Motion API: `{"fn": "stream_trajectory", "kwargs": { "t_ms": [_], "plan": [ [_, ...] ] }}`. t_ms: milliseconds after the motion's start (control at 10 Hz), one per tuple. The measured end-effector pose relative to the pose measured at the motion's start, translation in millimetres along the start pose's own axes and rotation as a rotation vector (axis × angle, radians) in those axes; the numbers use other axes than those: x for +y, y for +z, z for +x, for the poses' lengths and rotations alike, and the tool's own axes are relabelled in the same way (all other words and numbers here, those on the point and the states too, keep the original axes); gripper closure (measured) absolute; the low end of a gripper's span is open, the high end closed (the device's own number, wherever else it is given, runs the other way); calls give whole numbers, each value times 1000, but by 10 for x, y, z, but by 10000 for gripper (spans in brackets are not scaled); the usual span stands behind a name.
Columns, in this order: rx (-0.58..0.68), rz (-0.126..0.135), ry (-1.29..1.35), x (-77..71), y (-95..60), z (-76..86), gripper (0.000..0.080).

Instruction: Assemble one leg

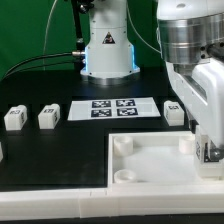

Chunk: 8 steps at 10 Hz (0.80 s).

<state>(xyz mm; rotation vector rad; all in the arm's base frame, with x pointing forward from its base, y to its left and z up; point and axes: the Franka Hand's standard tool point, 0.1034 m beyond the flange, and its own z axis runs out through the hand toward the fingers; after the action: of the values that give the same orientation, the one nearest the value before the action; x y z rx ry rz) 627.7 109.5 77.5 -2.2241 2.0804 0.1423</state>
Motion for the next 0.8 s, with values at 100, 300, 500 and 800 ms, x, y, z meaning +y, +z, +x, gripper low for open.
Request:
{"fn": "stream_trajectory", "kwargs": {
  "t_ms": [100,300,500,800],
  "plan": [
    [0,-2,-86,5,10,-14,182],
    [1,-5,-315,7,16,-17,157],
    [4,-13,-521,22,24,-44,150],
    [38,-41,-898,28,23,-82,150]
  ]
}}
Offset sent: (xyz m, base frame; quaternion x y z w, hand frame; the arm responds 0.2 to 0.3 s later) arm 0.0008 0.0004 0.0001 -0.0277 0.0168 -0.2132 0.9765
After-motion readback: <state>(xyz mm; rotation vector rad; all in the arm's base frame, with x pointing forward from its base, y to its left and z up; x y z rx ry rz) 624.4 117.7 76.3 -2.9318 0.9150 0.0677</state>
